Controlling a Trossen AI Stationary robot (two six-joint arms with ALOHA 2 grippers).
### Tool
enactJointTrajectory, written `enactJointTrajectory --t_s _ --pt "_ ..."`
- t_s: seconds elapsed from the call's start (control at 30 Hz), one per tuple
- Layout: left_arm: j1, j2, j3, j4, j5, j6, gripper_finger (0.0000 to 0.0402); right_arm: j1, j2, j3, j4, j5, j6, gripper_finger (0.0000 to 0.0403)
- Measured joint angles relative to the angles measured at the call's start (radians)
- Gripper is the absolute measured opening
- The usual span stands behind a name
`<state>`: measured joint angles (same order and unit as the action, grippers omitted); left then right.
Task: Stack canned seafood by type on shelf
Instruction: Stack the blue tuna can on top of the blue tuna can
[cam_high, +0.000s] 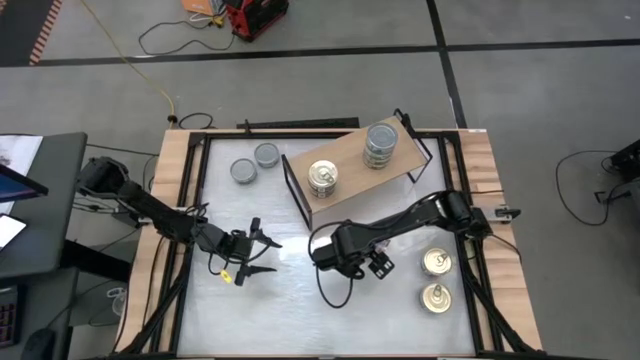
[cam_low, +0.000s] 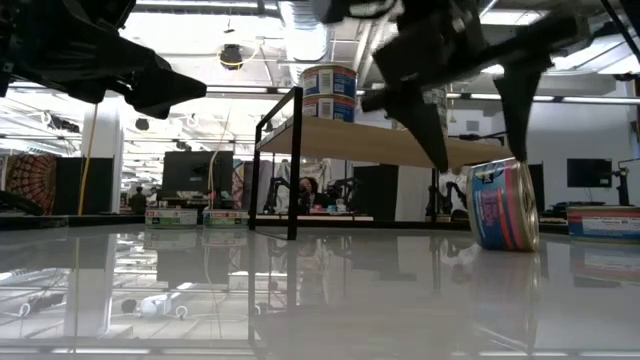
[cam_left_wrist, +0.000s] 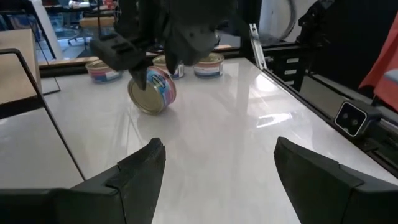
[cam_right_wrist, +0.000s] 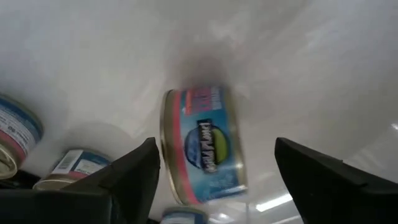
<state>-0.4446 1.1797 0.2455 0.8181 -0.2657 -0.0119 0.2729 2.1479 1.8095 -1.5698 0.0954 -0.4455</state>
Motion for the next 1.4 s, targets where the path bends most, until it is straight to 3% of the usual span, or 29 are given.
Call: enactJointTrajectory --t_s 0.33,0.6,0.87,1.0,1.4 --pt "0.0 0.0 0.0 0.003 0.0 -0.008 0.029 -0.007 -0.002 -0.107 0.0 -0.011 0.03 0.0301" --pt "0.0 0.0 0.0 0.003 -0.001 -0.008 0.029 -0.008 -0.003 -0.122 0.0 -0.019 0.018 0.022" --pt "0.0 0.0 0.0 0.002 -0.001 -0.008 0.029 -0.034 -0.015 -0.124 0.001 -0.102 0.042 0.0217" --pt "0.0 0.0 0.0 0.002 -0.001 -0.007 0.029 -0.06 -0.093 -0.124 0.014 -0.153 0.118 0.022" --pt "0.0 0.0 0.0 0.003 -0.002 -0.012 0.029 -0.172 -0.465 -0.124 0.167 -0.175 0.374 0.0223"
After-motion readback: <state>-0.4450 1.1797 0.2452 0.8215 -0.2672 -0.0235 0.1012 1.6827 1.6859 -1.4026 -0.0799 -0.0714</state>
